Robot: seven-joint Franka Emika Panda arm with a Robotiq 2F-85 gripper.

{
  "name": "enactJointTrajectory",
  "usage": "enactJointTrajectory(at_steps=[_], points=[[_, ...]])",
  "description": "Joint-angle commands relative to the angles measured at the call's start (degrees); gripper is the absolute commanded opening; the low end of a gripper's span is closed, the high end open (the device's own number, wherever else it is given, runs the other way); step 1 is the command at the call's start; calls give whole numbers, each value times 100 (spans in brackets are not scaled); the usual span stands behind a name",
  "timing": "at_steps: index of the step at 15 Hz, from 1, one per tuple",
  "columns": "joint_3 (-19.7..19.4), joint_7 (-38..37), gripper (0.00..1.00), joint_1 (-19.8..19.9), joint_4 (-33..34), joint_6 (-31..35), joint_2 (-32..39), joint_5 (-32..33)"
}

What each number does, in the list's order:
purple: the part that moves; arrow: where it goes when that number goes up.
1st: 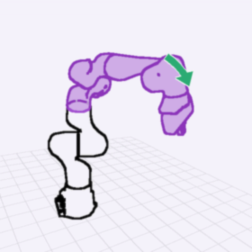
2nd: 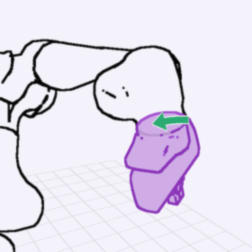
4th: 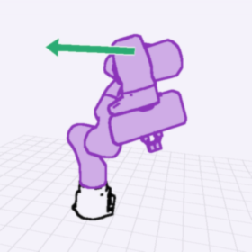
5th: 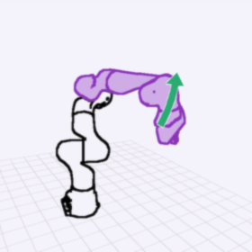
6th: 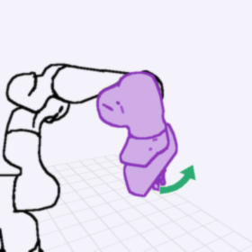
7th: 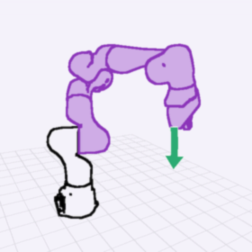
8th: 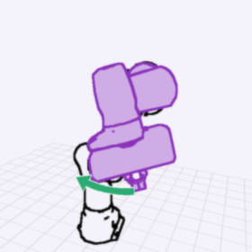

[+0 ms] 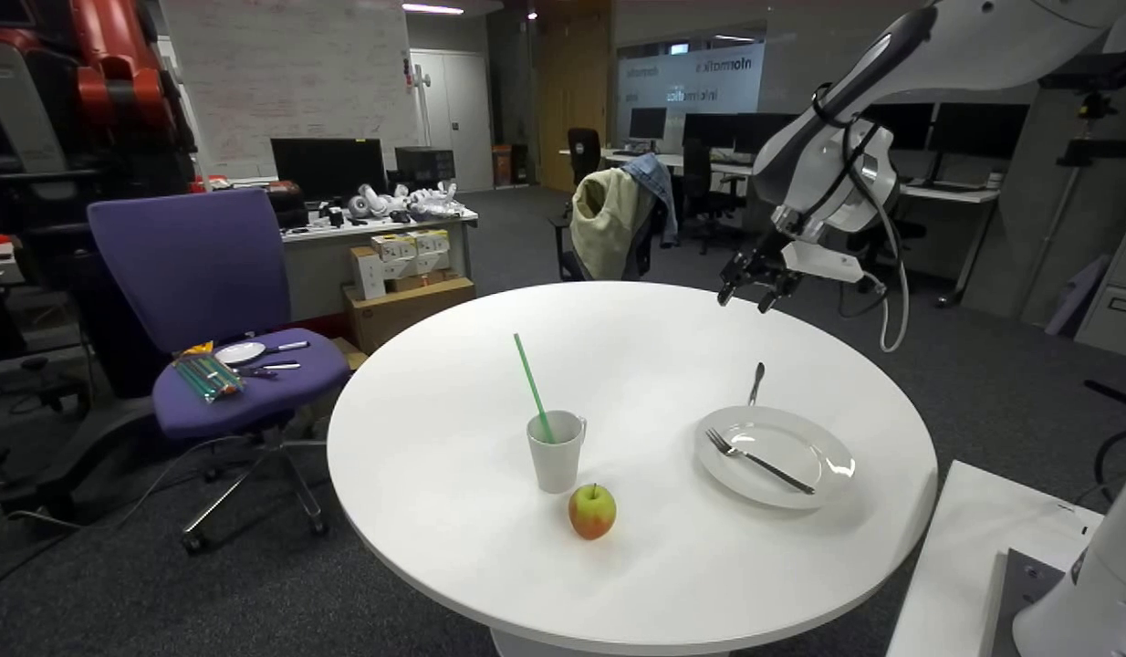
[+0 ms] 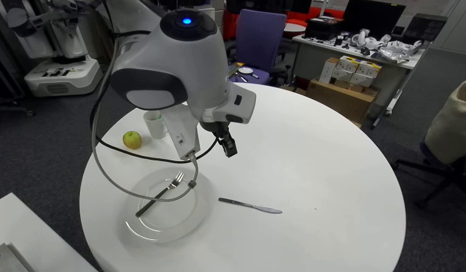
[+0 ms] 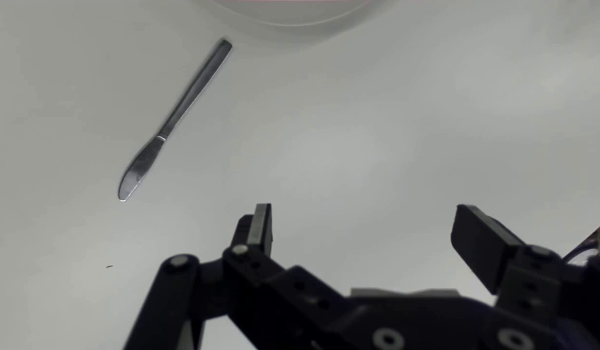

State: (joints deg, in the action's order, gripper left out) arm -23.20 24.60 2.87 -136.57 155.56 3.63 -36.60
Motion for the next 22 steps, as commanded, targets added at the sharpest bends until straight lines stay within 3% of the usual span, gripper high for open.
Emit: enactJointTrajectory(at_steps=[1, 2, 4, 10, 14, 16, 17, 22], points=[[0, 0, 100, 0, 0, 0, 0, 0], [0, 0, 100, 0, 0, 0, 0, 0], [51, -407, 100, -49, 141, 779, 173, -352], [-186, -2600, 100, -87, 926, 855, 1333, -5], [-837, -4375, 100, -485, 1497, 578, 2271, 652], [-1321, -5280, 100, -813, 1819, 23, 2723, 1125], [-934, -5719, 100, -378, 1930, -338, 2684, 1729], [-448, -6382, 100, 40, 2612, -1741, 2846, 2425]])
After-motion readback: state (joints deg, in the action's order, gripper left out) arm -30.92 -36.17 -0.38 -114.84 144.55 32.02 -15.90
